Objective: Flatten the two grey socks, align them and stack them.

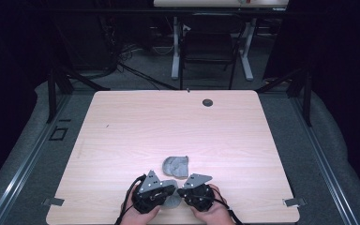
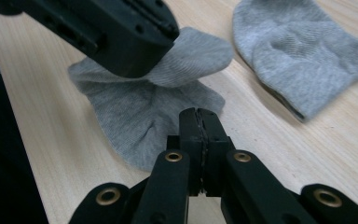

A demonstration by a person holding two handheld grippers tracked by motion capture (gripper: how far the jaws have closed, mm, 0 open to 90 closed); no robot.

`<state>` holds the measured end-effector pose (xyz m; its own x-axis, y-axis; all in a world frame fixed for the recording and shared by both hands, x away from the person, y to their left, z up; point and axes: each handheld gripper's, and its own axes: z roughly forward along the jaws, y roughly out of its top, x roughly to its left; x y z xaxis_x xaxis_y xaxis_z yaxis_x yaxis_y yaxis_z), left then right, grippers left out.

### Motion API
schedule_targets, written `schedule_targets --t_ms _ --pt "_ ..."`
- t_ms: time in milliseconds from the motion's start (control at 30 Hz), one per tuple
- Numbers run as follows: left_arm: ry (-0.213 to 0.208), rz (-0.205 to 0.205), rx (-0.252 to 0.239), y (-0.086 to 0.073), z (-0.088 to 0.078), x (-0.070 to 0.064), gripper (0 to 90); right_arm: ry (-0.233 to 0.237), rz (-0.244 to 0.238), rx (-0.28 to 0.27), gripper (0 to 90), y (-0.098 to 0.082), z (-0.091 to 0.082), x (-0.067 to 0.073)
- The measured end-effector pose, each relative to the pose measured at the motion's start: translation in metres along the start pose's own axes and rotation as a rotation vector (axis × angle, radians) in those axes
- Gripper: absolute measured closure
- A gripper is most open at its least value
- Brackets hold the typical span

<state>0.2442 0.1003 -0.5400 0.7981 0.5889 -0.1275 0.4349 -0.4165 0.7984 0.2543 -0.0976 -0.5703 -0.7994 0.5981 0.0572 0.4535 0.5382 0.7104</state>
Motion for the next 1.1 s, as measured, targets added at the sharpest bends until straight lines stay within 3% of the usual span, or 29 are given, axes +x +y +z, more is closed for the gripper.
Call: schedule_targets --t_ms 333,600,967,1100 --pt "0.014 0.01 -0.024 0.0 -0.01 0.005 86.9 -0.003 -0.017 0.016 89.6 -0.002 0.008 0.002" --pt "0.041 -0.016 -0.041 0.0 -0.022 0.015 86.8 -0.065 0.013 0.029 89.7 -0.006 0.001 -0.002" --pt "0.091 -0.022 0.031 -0.016 -0.031 0.025 86.3 -0.107 0.063 0.065 89.6 -0.013 -0.012 -0.009" --pt "0.099 -0.075 0.053 -0.023 -0.032 0.03 85.4 -0.116 0.056 0.08 89.6 -0.013 -0.013 -0.009"
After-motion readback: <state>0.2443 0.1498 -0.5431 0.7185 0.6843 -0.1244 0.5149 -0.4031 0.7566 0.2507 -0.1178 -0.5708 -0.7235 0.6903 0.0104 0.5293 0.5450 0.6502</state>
